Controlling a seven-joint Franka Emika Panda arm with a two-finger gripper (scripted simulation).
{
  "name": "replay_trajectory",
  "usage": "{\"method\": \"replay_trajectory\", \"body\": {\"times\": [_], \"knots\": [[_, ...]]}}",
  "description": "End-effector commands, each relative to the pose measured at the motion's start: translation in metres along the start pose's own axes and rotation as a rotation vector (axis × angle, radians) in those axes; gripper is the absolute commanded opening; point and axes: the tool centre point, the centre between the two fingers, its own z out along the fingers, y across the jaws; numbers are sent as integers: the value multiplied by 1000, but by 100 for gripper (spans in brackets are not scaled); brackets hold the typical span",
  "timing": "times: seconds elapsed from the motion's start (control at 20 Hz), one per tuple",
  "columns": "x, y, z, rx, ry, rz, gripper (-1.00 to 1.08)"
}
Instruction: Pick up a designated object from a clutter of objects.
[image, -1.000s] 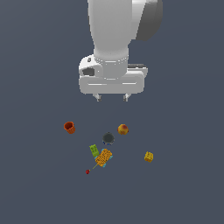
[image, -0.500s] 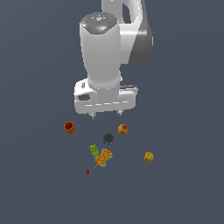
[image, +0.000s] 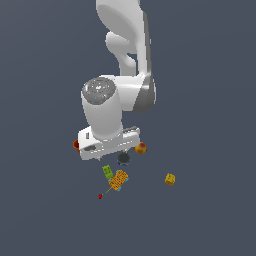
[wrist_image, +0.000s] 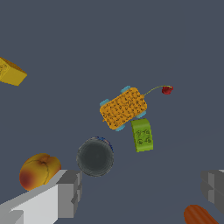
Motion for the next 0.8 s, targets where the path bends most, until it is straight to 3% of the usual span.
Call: {"method": "replay_trajectory", "body": {"times": [0.0, 0.4, 0.75], "knots": [[2, 11, 25, -2, 0, -46, 100], [2, 32, 80, -4, -4, -145, 100], [0, 38, 98, -5, -5, -177, 100]]}}
